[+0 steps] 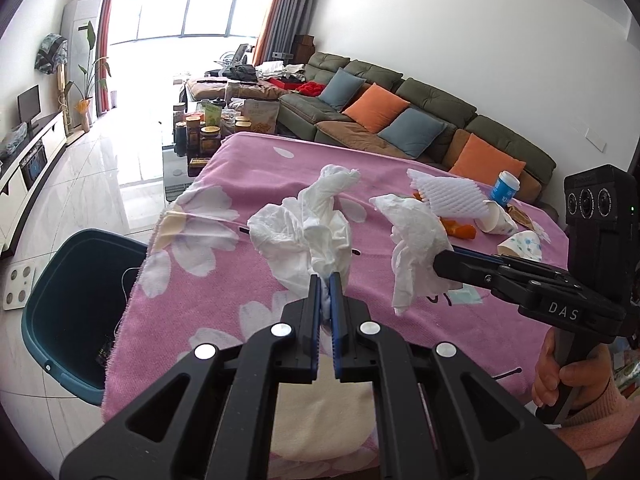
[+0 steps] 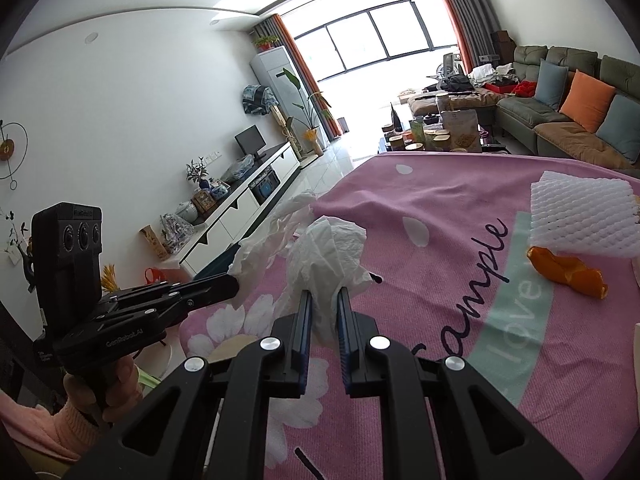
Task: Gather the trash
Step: 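Lift both tissues and carry them over the teal wastebasket, then open the left gripper while the right gripper opens, dropping both tissues in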
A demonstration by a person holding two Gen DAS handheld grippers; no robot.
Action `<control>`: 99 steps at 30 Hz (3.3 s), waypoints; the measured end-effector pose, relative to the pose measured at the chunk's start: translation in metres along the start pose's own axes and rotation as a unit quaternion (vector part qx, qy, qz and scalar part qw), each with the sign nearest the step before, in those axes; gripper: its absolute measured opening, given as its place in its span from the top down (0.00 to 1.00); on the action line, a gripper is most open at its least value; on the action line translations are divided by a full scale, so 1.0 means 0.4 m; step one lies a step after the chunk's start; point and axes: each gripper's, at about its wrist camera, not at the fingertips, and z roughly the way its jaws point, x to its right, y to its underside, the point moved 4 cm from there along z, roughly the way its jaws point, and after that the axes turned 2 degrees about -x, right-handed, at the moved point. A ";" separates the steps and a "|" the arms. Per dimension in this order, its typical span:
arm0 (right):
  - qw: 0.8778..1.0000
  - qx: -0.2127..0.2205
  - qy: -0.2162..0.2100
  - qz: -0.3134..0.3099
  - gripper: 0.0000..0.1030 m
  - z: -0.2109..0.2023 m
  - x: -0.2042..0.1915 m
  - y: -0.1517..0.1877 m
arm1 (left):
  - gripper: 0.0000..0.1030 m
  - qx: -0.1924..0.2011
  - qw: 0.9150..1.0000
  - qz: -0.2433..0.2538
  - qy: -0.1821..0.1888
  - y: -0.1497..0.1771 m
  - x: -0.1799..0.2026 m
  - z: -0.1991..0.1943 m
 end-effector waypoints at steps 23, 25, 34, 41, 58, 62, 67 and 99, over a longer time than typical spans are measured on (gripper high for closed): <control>0.999 -0.026 -0.034 -0.028 0.89 0.092 -0.085 -0.028 | 0.95 0.017 0.998 -0.044 -0.033 0.017 -0.111 -0.058; 0.999 -0.027 -0.036 -0.030 0.89 0.096 -0.088 -0.029 | 0.95 0.018 0.998 -0.045 -0.035 0.017 -0.117 -0.062; 0.998 -0.032 -0.048 -0.036 0.89 0.113 -0.113 -0.039 | 0.95 0.024 0.997 -0.057 -0.049 0.016 -0.146 -0.072; 0.996 -0.039 -0.061 -0.049 0.89 0.135 -0.143 -0.051 | 0.95 0.028 0.995 -0.069 -0.064 0.019 -0.173 -0.083; 0.991 -0.062 -0.091 -0.078 0.89 0.212 -0.227 -0.078 | 0.95 0.044 0.988 -0.101 -0.103 0.024 -0.265 -0.126; 0.990 -0.069 -0.097 -0.081 0.89 0.232 -0.244 -0.083 | 0.95 0.047 0.986 -0.110 -0.113 0.026 -0.287 -0.134; 0.988 -0.076 -0.104 -0.084 0.89 0.255 -0.261 -0.090 | 0.95 0.044 0.984 -0.122 -0.121 0.038 -0.317 -0.139; 0.980 -0.136 -0.116 -0.085 0.88 0.466 -0.364 -0.103 | 0.94 -0.007 0.970 -0.168 -0.175 0.103 -0.486 -0.048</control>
